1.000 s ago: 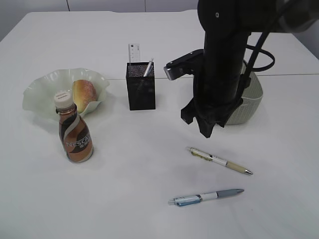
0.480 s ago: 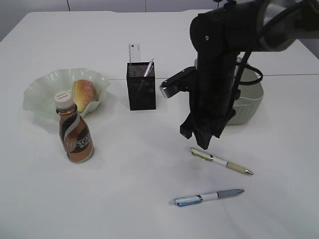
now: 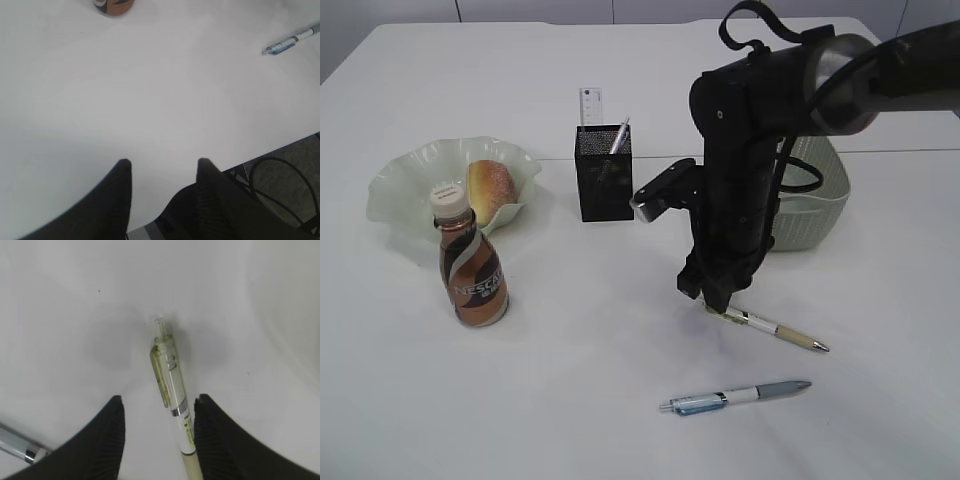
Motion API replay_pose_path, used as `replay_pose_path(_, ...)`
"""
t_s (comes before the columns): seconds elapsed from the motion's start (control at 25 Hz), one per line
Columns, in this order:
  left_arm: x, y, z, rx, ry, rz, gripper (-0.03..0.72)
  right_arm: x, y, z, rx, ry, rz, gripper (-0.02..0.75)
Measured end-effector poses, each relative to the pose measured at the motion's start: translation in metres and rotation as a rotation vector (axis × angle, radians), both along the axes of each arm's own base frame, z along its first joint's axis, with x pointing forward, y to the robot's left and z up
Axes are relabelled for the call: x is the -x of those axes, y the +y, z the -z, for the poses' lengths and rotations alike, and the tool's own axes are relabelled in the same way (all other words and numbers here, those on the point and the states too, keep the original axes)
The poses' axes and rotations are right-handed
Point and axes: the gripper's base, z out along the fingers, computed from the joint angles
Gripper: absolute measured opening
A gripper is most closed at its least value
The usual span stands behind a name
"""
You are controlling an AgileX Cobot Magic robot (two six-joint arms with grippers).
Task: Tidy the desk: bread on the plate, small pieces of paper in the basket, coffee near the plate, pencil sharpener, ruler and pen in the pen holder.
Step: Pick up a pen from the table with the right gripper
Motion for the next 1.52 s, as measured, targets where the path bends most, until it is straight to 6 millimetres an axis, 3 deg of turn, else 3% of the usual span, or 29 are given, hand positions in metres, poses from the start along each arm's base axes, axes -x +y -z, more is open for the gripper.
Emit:
replay_pose_path(0.28,0.0,0.001,0.0,-0.011,-0.004,0.001,0.316,-0.002,-0.001,0.021,0.019,0.038,-0.002,0.334)
replay_pose_path(0.84,-0.004,0.0,-0.002,0.003,-0.045,-0.007,0.316,-0.008,-0.011,0.022,-0.006,0.038,0.038,0.334)
replay_pose_path(1.52,-0.004,0.0,-0.002,0.005,-0.049,-0.008,0.316,-0.009,-0.008,0.041,-0.022,0.077,0.052,0.333)
